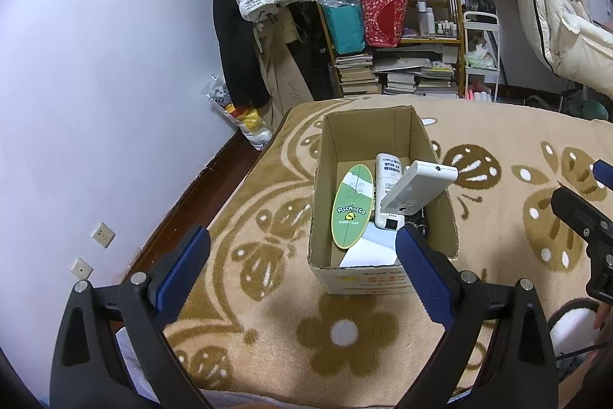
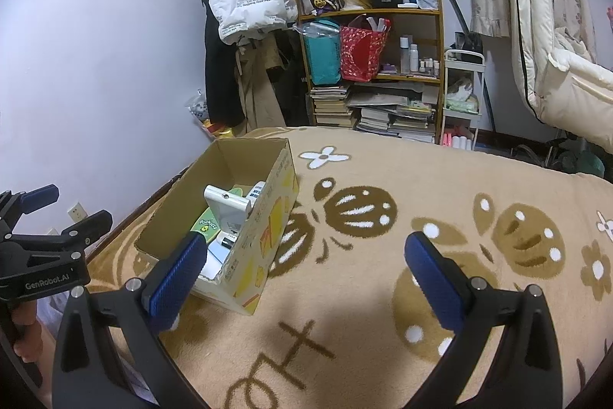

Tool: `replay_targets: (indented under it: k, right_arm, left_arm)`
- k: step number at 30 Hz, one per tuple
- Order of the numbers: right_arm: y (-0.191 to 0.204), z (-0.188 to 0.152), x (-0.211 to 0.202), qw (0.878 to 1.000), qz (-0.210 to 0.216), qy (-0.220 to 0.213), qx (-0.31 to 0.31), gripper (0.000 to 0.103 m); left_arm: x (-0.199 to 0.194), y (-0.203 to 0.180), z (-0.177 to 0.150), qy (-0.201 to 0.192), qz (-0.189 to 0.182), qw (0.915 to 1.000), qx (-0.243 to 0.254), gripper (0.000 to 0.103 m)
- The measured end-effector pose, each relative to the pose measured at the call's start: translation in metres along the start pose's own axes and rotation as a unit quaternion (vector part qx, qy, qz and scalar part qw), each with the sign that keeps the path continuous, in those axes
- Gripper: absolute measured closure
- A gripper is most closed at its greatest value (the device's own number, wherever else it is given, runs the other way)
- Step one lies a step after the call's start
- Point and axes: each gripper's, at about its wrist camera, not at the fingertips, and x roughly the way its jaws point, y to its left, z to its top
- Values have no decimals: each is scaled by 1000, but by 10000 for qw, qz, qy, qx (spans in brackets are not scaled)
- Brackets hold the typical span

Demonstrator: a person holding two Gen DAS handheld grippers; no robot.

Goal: Organize rigid objects

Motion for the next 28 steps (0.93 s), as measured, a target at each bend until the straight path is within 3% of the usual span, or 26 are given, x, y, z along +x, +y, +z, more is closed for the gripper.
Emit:
replay_targets:
  k: [28]
  right_arm:
    - [-3,0,1,10000,-20,-3,67,0]
  left_arm:
    - [2,2,-1,51,55,10000,48,6]
